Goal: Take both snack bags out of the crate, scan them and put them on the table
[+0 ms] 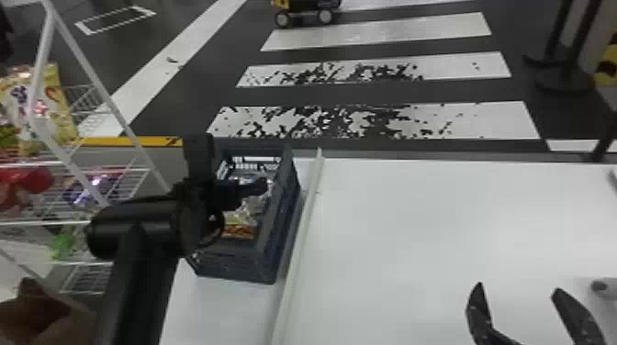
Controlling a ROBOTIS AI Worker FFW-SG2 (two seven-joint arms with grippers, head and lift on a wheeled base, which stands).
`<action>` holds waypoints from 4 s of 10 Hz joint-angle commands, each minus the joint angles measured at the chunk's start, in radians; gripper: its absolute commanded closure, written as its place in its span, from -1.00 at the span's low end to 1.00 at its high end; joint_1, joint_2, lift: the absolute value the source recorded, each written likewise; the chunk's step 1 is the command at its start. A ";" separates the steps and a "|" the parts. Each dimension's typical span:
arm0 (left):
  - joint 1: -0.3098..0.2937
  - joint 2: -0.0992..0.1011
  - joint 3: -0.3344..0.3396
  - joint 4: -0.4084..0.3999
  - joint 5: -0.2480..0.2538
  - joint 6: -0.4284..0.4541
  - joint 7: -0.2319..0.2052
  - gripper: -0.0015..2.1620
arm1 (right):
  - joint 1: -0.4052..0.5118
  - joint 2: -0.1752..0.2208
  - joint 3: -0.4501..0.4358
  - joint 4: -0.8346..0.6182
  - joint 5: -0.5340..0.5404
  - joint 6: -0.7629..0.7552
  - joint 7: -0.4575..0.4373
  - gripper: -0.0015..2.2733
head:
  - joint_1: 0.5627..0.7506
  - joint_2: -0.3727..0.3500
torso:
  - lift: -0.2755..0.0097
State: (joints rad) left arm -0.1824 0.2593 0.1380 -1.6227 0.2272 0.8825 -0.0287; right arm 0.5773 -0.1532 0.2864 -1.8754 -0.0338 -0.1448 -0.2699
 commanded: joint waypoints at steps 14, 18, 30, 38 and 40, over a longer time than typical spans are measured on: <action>-0.212 -0.014 -0.015 0.328 -0.060 0.261 -0.114 -0.04 | -0.007 -0.005 0.007 0.002 -0.001 0.003 0.001 -0.92 | 0.41 0.72 | 0.28; -0.200 -0.021 0.005 0.320 -0.057 0.329 -0.120 0.98 | -0.008 -0.005 0.007 0.002 0.000 0.006 0.001 -0.92 | 0.41 0.72 | 0.28; -0.055 -0.014 0.143 -0.241 -0.034 0.620 -0.145 0.98 | -0.024 0.001 0.017 0.018 -0.001 0.025 0.001 -0.91 | 0.41 0.82 | 0.28; -0.020 -0.034 0.200 -0.437 0.047 0.669 -0.143 0.98 | -0.030 0.004 0.017 0.029 -0.005 0.031 0.001 -0.91 | 0.41 0.80 | 0.28; 0.000 -0.049 0.219 -0.494 0.101 0.678 -0.142 0.98 | -0.030 0.004 0.017 0.029 -0.003 0.037 0.001 -0.91 | 0.41 0.77 | 0.28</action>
State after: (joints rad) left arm -0.1896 0.2161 0.3525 -2.0990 0.3148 1.5595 -0.1701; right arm 0.5476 -0.1485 0.3037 -1.8469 -0.0369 -0.1097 -0.2687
